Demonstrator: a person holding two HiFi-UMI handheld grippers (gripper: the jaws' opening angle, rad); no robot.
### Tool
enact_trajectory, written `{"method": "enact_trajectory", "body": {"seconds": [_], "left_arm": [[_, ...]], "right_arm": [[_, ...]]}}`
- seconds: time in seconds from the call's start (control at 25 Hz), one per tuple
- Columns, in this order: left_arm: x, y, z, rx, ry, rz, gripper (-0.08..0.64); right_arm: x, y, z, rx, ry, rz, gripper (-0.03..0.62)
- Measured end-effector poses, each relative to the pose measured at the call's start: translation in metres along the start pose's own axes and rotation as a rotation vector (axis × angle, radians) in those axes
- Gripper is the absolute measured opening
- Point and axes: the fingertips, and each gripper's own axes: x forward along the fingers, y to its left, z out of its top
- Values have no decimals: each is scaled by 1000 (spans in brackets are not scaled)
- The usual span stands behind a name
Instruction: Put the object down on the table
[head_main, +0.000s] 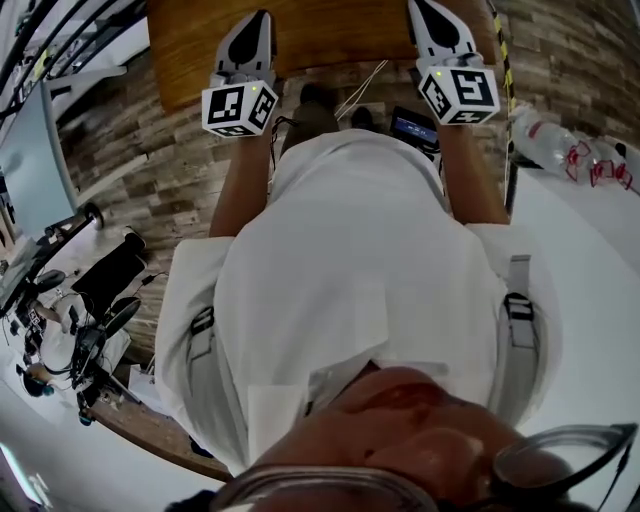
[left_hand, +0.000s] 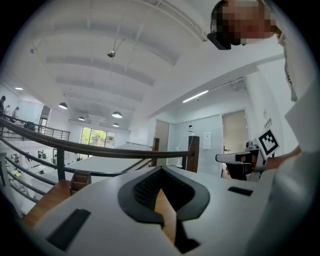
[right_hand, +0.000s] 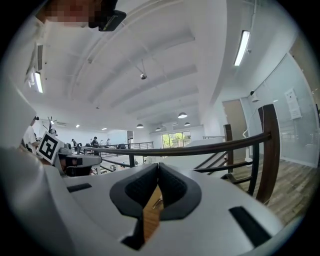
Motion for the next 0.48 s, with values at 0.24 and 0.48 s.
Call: {"method": "enact_trajectory", "body": {"seconds": [0.24,0.48], "left_arm": [[-35,-12,3,0,-10,-26,14],[-85,-4,3,-6,-24,-47,14]], "right_arm": [[-33,31,-2,11,-7,-11,25],[-44,86,-1,-13,-4,-26,25]]}}
